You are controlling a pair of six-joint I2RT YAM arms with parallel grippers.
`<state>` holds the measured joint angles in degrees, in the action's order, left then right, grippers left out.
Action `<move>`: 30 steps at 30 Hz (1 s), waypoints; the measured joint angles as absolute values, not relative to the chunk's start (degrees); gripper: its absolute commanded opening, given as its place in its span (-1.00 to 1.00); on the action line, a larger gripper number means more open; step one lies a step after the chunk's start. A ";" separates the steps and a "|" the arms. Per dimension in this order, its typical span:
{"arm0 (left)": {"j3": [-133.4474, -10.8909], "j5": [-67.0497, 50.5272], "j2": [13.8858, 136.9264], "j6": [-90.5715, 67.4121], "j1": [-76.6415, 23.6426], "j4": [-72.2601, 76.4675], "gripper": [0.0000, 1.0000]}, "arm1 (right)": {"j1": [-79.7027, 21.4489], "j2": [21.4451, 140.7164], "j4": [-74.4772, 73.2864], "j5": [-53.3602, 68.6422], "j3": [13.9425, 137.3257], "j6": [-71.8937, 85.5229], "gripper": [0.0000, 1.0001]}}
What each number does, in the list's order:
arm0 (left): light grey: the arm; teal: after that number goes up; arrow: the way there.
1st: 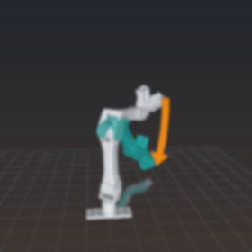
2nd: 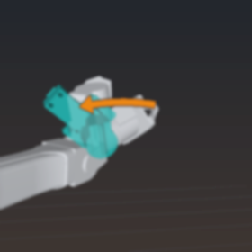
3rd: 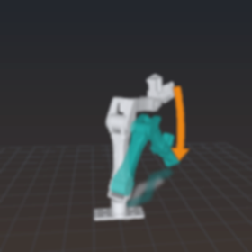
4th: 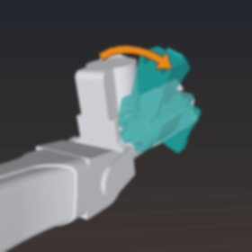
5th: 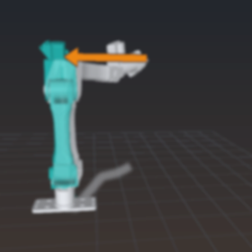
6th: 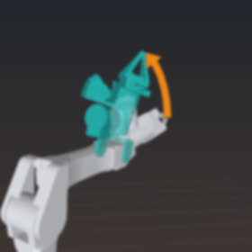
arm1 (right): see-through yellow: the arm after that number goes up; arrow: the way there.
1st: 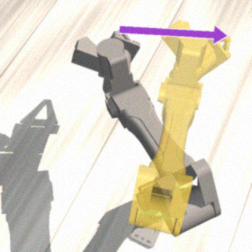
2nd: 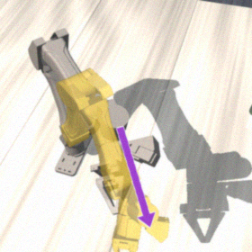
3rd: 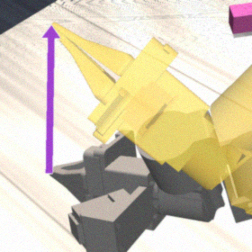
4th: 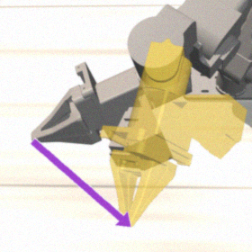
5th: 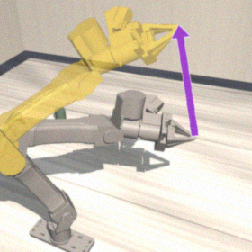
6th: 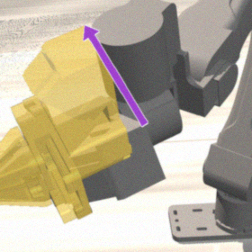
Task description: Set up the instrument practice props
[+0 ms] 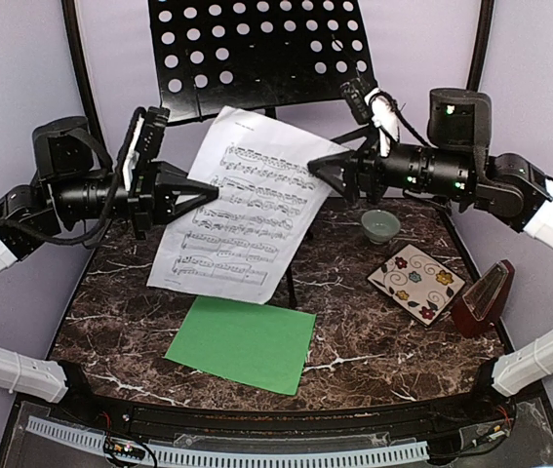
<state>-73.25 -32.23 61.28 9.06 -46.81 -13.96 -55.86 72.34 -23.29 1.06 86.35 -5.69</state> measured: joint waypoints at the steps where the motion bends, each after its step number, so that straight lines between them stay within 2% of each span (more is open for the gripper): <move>1: -74.04 -32.60 61.41 7.73 -46.04 -13.28 -1.00 | -55.05 72.71 -21.28 0.54 86.76 -4.51 0.36; 12: -85.84 -34.50 62.22 -8.19 -29.32 -6.68 -1.00 | -53.71 89.91 -15.44 -2.52 111.20 2.96 0.38; 17: -93.47 -33.34 62.22 -13.50 -24.69 -5.50 -1.00 | -53.67 93.84 -14.96 -3.09 117.73 4.54 0.40; 24: -102.19 -22.70 63.00 -14.57 -22.61 -8.29 -1.00 | -53.67 100.05 -14.17 -3.66 128.35 6.63 0.33; 30: -103.70 -13.15 63.83 -13.39 -21.82 -10.57 -1.00 | -53.67 106.26 -14.17 -3.55 135.35 9.04 0.32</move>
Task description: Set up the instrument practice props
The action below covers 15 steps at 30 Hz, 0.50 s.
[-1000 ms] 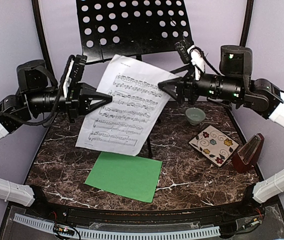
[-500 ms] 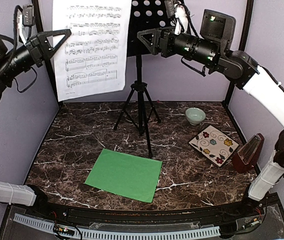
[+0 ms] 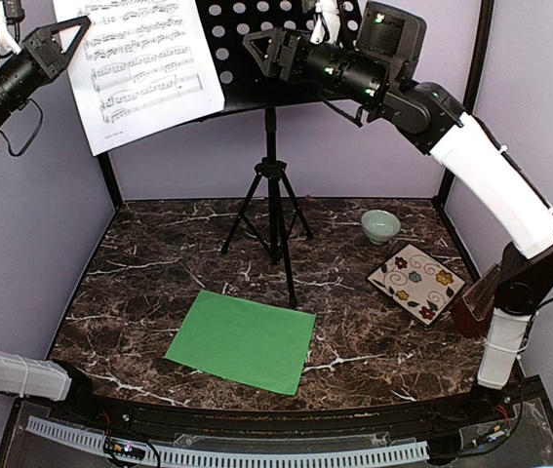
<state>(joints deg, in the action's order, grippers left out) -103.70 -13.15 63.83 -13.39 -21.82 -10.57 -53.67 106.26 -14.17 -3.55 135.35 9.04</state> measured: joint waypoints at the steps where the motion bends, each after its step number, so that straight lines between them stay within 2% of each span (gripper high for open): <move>1: -104.07 -11.86 64.23 -12.95 -21.69 -10.98 -1.00 | -53.67 106.80 -14.15 -3.46 135.48 9.41 0.32; 15: -105.97 -0.25 64.73 -8.60 -21.21 -13.06 -1.00 | -57.10 114.10 -12.93 -3.99 137.08 9.63 0.18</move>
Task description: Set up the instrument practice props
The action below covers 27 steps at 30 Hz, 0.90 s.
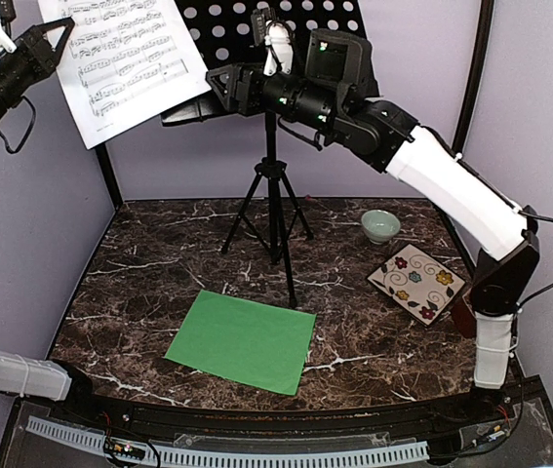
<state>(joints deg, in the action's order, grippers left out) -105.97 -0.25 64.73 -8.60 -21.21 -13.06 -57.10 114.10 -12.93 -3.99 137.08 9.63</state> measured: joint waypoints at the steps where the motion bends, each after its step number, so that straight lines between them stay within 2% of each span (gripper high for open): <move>1: -106.10 0.14 64.71 -8.38 -21.21 -13.04 -1.00 | -57.45 114.43 -12.60 -4.29 137.19 9.32 0.18; 10: -106.45 3.64 64.62 -5.69 -21.15 -13.43 -1.00 | -59.42 116.11 -9.32 -6.59 137.75 7.46 0.14; 18: -106.45 6.33 63.53 -2.55 -21.15 -13.43 -1.00 | -60.07 117.25 -6.76 -7.40 137.93 6.55 0.19; 27: -106.34 6.50 63.46 -1.83 -21.15 -13.34 -1.00 | -60.47 118.65 -4.45 -7.79 137.99 6.20 0.09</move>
